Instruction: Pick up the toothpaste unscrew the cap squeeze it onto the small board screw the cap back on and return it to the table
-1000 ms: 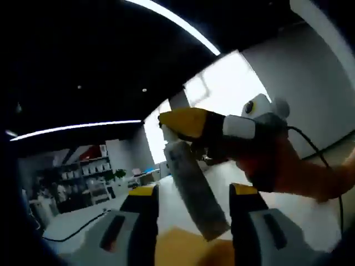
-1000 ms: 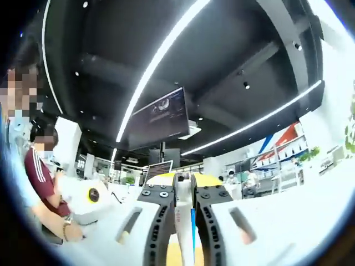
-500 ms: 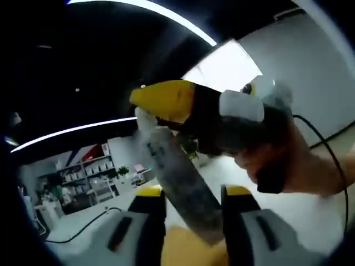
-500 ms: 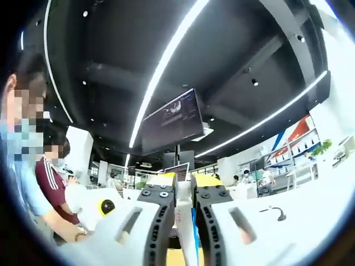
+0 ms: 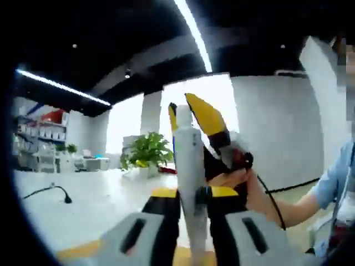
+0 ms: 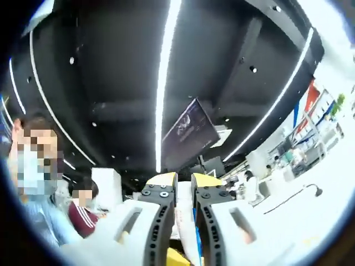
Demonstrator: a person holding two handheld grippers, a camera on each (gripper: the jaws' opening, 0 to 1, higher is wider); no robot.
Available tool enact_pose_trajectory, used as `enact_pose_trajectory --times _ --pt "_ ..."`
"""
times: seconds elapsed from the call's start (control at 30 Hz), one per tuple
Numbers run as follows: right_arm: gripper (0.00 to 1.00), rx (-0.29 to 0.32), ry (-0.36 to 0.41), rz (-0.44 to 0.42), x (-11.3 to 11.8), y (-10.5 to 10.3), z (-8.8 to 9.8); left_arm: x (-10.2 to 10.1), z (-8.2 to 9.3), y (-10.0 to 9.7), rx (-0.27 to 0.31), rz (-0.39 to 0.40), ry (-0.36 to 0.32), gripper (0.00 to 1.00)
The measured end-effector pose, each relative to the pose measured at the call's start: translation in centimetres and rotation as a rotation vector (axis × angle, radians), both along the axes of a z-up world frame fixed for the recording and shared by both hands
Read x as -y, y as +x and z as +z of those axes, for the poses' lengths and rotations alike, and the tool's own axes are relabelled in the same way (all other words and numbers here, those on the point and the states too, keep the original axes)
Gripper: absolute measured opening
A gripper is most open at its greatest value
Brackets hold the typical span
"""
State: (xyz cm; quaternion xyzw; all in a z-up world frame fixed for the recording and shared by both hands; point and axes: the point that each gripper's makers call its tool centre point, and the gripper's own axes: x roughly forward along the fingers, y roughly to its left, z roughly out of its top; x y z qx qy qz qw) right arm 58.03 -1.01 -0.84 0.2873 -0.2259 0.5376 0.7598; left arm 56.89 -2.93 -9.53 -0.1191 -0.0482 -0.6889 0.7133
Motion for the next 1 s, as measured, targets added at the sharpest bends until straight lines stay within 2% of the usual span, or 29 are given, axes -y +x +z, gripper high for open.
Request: enact_pose_trajectory --times 0.07,0.17,0.2,0.27,0.33,0.4,0.43,0.5,0.6,0.63,0.7,0.77,0.83,0.93,0.97,1.0 --pt "0.10 0.005 0.006 0.065 -0.4 -0.6 0.2 -0.3 0.1 -0.4 -0.049 -0.080 -0.036 0.09" --pt "0.10 0.023 -0.020 0.076 -1.1 -1.2 0.1 -0.5 0.1 -1.6 -0.068 -0.191 -0.050 0.08" --pt "0.10 0.028 -0.018 0.117 -1.3 -1.6 0.2 -0.7 0.2 -2.5 -0.102 -0.274 -0.067 0.08" --pt "0.10 0.026 -0.008 0.210 -1.8 -2.4 0.4 -1.0 0.3 -3.8 -0.116 -0.368 -0.079 0.08" --pt "0.10 0.040 -0.006 0.253 -2.2 -3.2 0.5 -1.2 0.4 -5.3 -0.140 -0.473 -0.095 0.08" --pt "0.10 0.062 -0.022 0.292 -2.5 -3.8 0.7 -1.5 0.4 -6.2 -0.137 -0.552 -0.109 0.08" --pt "0.10 0.078 -0.035 0.306 -2.9 -4.3 0.7 -1.7 0.3 -7.3 -0.148 -0.618 -0.114 0.08" --pt "0.10 0.091 -0.044 0.341 -3.3 -4.9 0.6 -2.1 0.3 -7.7 -0.172 -0.702 -0.114 0.09" --pt "0.10 0.102 -0.040 0.389 -3.4 -5.5 0.7 -1.6 0.2 -8.5 -0.175 -0.711 -0.096 0.09" --pt "0.10 0.105 -0.036 0.403 -3.4 -5.7 0.8 -1.7 0.3 -8.8 -0.134 -0.704 -0.100 0.09" --pt "0.10 0.113 -0.030 0.418 -3.5 -6.1 0.8 -1.7 0.4 -9.1 -0.126 -0.706 -0.098 0.09" --pt "0.10 0.119 -0.033 0.400 -3.4 -6.1 0.9 -1.7 0.3 -8.9 -0.116 -0.679 -0.097 0.09" --pt "0.10 0.103 -0.036 0.331 -3.1 -5.0 0.8 -1.3 0.2 -7.8 -0.106 -0.596 -0.099 0.09" --pt "0.10 0.061 -0.014 0.284 -2.3 -3.4 0.5 -1.3 0.0 -6.1 -0.105 -0.507 -0.090 0.08" --pt "0.10 0.053 -0.008 0.286 -2.1 -3.1 0.4 -1.4 -0.1 -6.3 -0.108 -0.516 -0.091 0.08" --pt "0.10 0.048 -0.001 0.297 -2.0 -3.0 0.4 -1.6 -0.2 -6.8 -0.148 -0.546 -0.094 0.08"
